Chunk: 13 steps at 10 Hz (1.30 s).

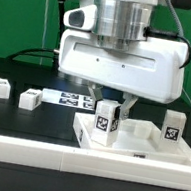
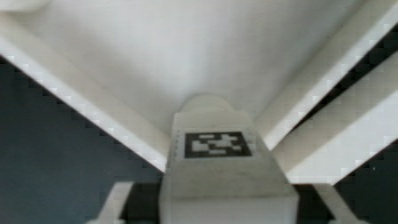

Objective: Assemble square table

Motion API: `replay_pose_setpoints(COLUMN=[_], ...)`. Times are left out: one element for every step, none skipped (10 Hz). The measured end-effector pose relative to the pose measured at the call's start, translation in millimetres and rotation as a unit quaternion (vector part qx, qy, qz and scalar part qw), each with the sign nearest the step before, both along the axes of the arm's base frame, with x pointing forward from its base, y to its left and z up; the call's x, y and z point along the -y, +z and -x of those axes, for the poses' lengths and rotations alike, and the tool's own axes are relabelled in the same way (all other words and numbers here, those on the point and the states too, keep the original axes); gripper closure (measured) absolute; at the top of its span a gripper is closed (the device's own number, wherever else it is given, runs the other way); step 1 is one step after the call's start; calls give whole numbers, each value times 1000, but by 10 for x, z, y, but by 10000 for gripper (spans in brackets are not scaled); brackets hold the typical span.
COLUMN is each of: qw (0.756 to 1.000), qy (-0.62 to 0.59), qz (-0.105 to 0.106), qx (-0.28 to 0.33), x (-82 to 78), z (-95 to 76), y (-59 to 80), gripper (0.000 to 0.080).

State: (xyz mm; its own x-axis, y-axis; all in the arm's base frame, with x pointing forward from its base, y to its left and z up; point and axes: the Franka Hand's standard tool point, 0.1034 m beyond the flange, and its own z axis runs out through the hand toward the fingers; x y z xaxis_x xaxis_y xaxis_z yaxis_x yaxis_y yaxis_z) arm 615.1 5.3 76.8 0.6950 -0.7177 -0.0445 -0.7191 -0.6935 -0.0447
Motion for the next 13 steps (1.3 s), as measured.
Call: replay_pose_setpoints(qw=[999, 998, 998, 995, 995, 996, 997, 999, 1000, 1000, 999, 995, 992], qy=[-37, -60, -69, -103, -95, -94, -81, -49, -12, 11, 54, 97, 128], qz=[-2, -4, -5, -8, -8, -8, -8, -5, -5, -7, -6, -6, -6], qx=[-2, -3, -4, -6, -5, -5, -5, -3, 1, 4, 6, 9, 12], x=[-1, 1, 1, 3, 4, 0, -14, -41, -52, -33, -28, -27, -27], z=[-1, -1, -2, -3, -3, -3, -3, -11, -15, -17, -17, -16, -16], y=[0, 0, 0, 1, 1, 1, 3, 11, 13, 12, 12, 12, 12], gripper=[509, 509, 509, 509, 509, 509, 400, 262, 185, 157, 157, 151, 151])
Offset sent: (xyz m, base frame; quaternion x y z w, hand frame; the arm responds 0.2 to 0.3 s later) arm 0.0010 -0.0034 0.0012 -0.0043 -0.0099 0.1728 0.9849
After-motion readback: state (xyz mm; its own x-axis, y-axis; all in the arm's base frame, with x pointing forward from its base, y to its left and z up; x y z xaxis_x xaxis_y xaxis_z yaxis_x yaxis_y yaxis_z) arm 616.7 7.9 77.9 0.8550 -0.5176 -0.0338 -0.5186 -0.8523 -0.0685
